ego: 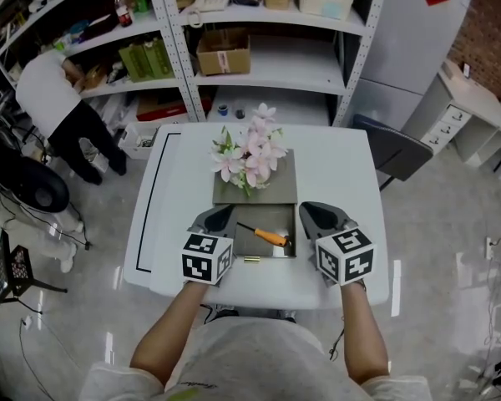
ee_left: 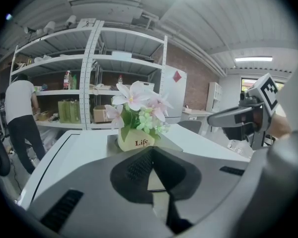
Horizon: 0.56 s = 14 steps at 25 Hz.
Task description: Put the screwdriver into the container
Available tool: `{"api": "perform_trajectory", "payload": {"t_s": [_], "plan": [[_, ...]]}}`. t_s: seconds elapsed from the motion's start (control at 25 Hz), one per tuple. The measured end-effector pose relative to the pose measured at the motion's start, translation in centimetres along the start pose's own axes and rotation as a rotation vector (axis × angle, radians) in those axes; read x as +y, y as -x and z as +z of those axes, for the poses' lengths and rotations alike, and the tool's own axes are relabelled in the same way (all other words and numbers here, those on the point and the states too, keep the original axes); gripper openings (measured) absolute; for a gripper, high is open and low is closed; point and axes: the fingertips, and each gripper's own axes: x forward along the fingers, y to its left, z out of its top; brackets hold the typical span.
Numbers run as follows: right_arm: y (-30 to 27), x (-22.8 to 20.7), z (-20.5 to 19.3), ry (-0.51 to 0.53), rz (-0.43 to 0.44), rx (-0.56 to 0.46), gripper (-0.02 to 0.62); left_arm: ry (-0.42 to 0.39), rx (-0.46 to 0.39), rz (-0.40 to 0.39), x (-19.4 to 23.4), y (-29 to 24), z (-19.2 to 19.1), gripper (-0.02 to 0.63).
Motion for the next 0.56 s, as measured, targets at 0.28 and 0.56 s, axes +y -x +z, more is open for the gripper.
{"api": "perform_trajectory", "payload": {"t_s": [0.28,0.56], "plan": [[0.27,-0.25,-0.34,0.016,0.002,0.008,0.005,0.002,0.006,0.004,-0.2,0.01,-0.29,0.005],[0.48,-0.5,-1.07,0.013,0.001,0.014,0.005,0.001,0.008,-0.006,-0.83,-0.4,-0.67,0.005]]}}
